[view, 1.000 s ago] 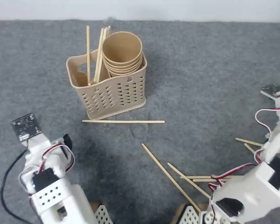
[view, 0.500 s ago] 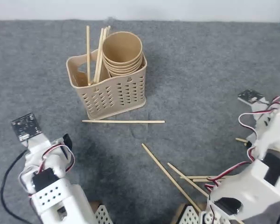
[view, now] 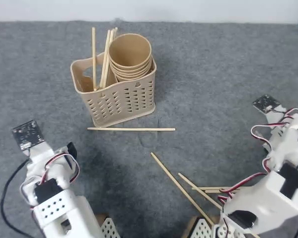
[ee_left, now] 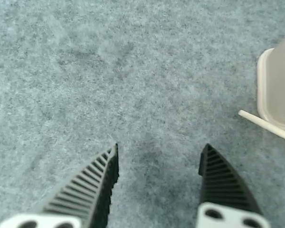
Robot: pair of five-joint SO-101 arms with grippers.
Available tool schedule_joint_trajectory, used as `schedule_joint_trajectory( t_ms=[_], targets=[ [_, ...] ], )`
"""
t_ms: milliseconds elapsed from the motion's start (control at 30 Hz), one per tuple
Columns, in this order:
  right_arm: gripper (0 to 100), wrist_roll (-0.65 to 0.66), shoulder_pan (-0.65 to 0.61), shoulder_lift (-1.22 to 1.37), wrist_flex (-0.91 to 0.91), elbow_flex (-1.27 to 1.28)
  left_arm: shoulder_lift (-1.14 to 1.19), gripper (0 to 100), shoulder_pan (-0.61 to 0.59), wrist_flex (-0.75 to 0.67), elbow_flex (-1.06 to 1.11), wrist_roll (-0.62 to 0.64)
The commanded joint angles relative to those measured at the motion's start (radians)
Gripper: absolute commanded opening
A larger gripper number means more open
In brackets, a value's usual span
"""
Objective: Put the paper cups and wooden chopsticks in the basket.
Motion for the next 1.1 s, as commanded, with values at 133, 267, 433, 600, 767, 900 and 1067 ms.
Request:
schedule_joint_trajectory(
  t_ms=[133, 267, 433, 600, 767, 900, 1067],
  targets=[
    [0.8, 0.002, 0.016, -0.015, -0.018, -0.048, 0.003, 26, 0.006, -0.026, -0.048, -0.011],
    [0.8, -0.017, 0.035, -0.016, -0.010, -0.132, 0.003, 26, 0.006, -0.026, -0.048, -0.011],
    [0.8, -0.226, 0.038, -0.051, -0.005, -0.213, 0.003, 26, 0.006, -0.026, -0.048, -0.011],
    [0.8, -0.460, -0.015, -0.191, 0.110, -0.232, 0.003, 26, 0.006, -0.026, -0.048, -0.011],
    [0.8, -0.684, -0.101, -0.357, 0.226, -0.229, 0.003, 26, 0.006, -0.026, -0.048, -0.011],
    [0.8, -0.852, -0.168, -0.487, 0.252, -0.229, 0.003, 26, 0.006, -0.026, -0.048, -0.011],
    [0.8, -1.069, -0.278, -0.659, 0.245, -0.229, 0.003, 26, 0.006, -0.026, -0.048, -0.011]
  ],
)
